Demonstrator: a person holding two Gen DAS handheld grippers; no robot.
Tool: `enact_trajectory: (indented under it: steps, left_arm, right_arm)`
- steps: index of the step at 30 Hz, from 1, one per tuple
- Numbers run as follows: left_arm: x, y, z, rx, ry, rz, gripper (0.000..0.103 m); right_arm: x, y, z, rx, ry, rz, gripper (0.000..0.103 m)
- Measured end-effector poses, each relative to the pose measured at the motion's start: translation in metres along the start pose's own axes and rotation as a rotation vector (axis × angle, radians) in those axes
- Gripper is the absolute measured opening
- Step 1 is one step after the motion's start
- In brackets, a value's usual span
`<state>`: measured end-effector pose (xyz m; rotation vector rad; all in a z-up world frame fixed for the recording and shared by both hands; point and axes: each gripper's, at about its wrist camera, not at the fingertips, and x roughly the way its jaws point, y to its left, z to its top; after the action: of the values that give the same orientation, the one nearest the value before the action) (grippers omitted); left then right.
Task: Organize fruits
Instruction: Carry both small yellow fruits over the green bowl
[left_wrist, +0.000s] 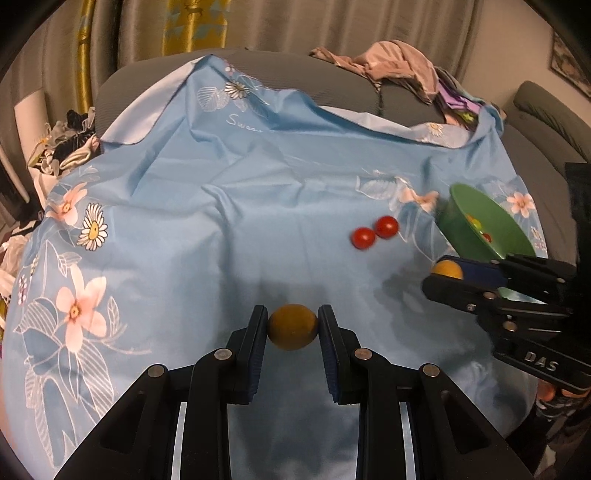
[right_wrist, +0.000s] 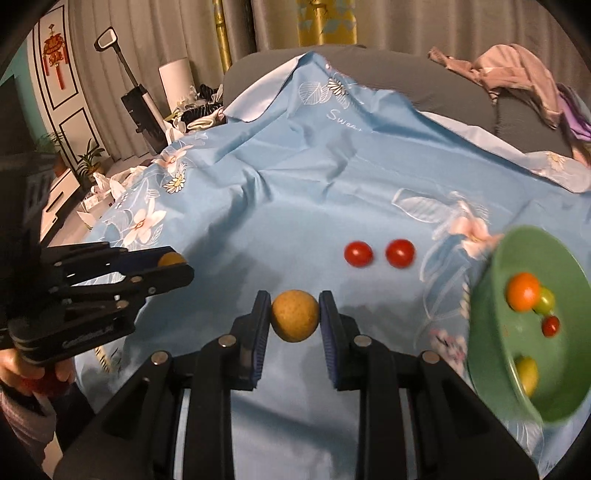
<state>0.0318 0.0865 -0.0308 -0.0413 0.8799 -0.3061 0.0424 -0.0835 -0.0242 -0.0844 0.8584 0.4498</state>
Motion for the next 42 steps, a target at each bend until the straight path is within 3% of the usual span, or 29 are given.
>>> enact_trajectory:
  steps: [13, 42]
  left_arm:
    - [-0.019, -0.046, -0.005, 0.071, -0.003, -0.044, 0.028]
    - [0.005, -0.173, 0.050, 0.327, -0.055, -0.199, 0.028]
  right_arm:
    - [-0.052, -0.018, -0.031, 0.078, -0.061, 0.001, 0.027]
    - [-0.118, -0.125, -0.056, 0.297, -0.214, -0.216, 0.027]
